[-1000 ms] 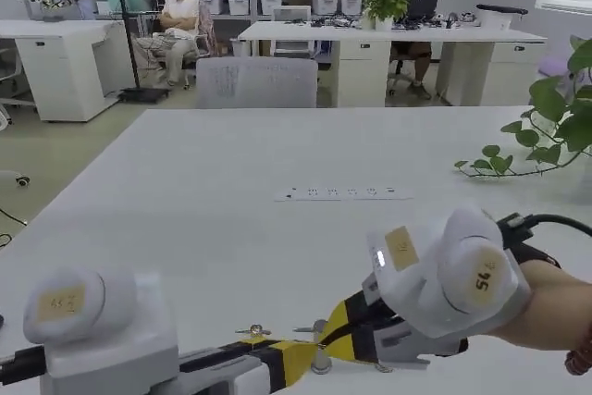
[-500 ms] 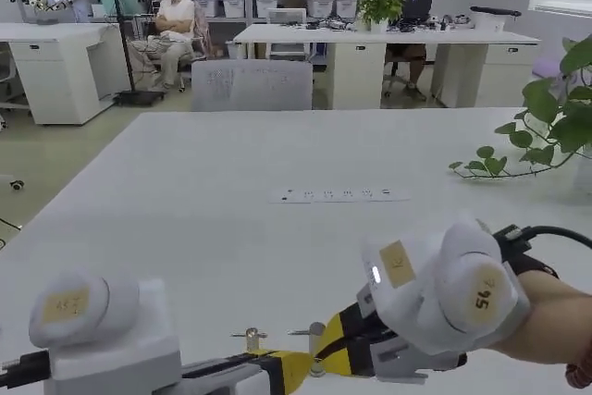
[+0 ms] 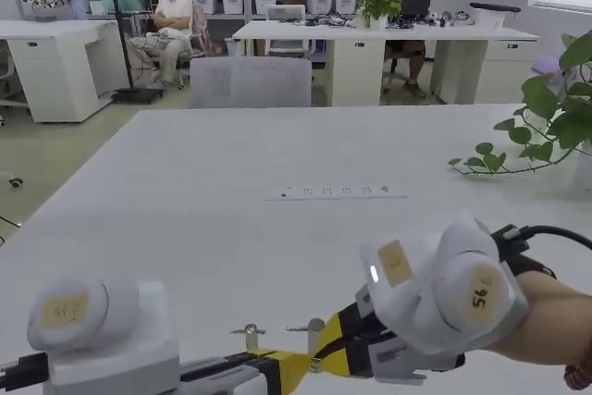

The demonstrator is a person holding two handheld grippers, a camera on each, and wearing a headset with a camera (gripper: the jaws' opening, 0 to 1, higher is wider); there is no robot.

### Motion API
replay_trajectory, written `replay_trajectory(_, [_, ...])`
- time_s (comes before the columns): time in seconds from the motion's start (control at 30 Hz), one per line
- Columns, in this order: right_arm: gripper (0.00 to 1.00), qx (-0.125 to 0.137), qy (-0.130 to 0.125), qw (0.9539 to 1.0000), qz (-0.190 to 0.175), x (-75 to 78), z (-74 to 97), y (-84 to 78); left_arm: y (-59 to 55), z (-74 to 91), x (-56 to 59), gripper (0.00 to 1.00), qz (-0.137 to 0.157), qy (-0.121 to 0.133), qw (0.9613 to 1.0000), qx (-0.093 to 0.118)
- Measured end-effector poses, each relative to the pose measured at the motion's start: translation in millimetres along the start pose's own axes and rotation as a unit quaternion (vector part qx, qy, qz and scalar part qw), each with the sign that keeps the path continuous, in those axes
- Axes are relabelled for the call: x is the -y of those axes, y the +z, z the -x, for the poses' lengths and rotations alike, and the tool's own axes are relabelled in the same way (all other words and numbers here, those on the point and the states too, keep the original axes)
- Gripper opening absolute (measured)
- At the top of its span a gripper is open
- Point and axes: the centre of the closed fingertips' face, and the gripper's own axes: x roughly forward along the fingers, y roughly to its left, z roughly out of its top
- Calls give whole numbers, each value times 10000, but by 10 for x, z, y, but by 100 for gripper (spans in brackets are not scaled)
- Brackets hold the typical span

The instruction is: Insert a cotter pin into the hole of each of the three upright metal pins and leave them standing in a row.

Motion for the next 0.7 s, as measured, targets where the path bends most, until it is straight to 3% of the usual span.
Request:
replay_trajectory(0.2, [5,79,33,9998,-180,-16,-19,-7,-11,-2,4,0,-137,-7,9999,-25])
replay_trajectory(0.37, [9,174,114,9980,-598,-18,11,-19,4,1,-6,0,-319,-30,9995,-12])
replay_trajectory(0.53, [13,441,240,9882,-1450,-3,72,-31,-16,11,-4,0,-554,-70,9984,-61])
replay_trajectory(0.7, [17,717,473,9714,-2216,15,154,-49,-45,19,32,0,-787,-210,9966,-120])
